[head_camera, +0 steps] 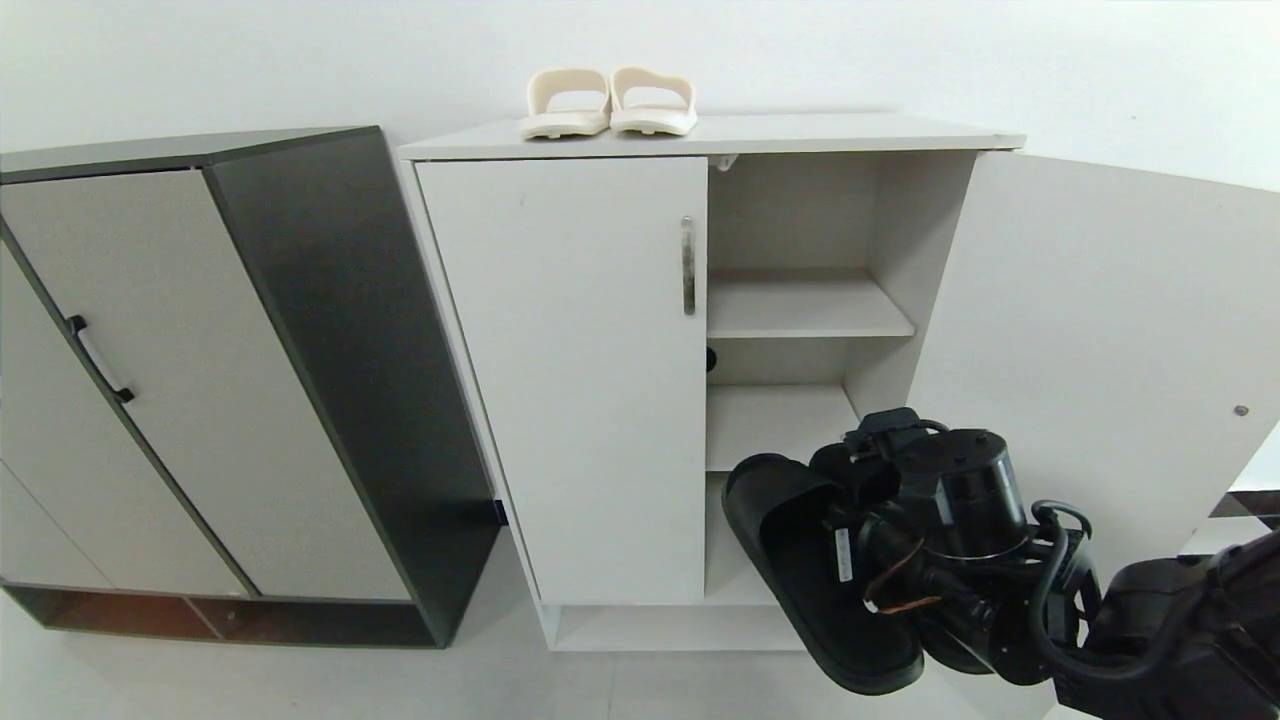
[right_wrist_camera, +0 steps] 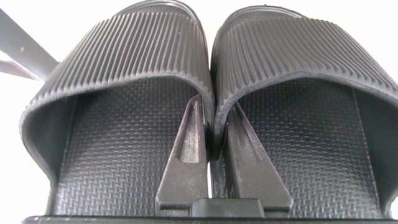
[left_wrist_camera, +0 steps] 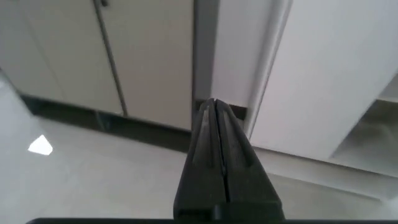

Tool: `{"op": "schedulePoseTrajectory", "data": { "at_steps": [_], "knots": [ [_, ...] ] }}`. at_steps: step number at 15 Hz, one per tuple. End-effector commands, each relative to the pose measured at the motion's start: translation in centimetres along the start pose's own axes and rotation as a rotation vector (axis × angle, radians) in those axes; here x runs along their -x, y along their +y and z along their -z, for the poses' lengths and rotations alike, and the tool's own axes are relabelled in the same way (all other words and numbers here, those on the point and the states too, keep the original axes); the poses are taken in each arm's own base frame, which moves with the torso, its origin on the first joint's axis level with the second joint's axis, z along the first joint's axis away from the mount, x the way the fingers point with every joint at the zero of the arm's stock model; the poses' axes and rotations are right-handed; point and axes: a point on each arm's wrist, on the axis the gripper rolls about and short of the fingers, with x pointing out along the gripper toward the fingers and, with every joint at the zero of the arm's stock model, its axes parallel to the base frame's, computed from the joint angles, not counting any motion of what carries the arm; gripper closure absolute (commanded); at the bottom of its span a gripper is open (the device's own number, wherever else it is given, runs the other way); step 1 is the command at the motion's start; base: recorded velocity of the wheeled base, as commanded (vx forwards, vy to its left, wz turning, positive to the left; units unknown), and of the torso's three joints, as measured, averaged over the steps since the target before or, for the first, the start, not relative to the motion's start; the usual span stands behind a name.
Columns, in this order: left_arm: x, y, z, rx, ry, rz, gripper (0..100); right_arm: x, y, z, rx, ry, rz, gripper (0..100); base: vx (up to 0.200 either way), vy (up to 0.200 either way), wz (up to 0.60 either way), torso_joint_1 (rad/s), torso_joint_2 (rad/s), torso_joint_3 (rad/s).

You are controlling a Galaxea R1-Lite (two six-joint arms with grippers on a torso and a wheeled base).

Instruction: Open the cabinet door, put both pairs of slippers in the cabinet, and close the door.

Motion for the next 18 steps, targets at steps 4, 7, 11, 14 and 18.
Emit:
{"op": "schedulePoseTrajectory", "data": {
  "at_steps": [4, 7, 11, 14, 18],
  "knots": [
    [0.2, -0.8, 2.1, -0.057, 0.004, 0.406, 100, 0.0, 0.0, 0.2, 0.004, 0.005, -0.001, 100, 0.0, 0.0, 0.0, 0.0, 0.0, 0.0],
    [0.4, -0.9, 2.2, -0.063, -0.015, 0.213, 100, 0.1, 0.1, 0.2, 0.005, 0.004, -0.002, 100, 0.0, 0.0, 0.0, 0.0, 0.0, 0.0],
    [0.9, -0.8, 2.3, -0.045, -0.093, 0.285, 100, 0.1, 0.2, 0.4, 0.007, 0.008, -0.004, 100, 0.0, 0.0, 0.0, 0.0, 0.0, 0.0],
    [0.9, -0.8, 2.3, -0.033, -0.091, 0.284, 100, -0.1, 0.5, -0.1, -0.001, -0.023, 0.058, 100, 0.0, 0.0, 0.0, 0.0, 0.0, 0.0],
    [0.9, -0.8, 2.3, -0.022, -0.09, 0.285, 100, -0.5, 1.0, -0.3, -0.047, -0.037, 0.079, 100, 0.0, 0.0, 0.0, 0.0, 0.0, 0.0]
  ]
}}
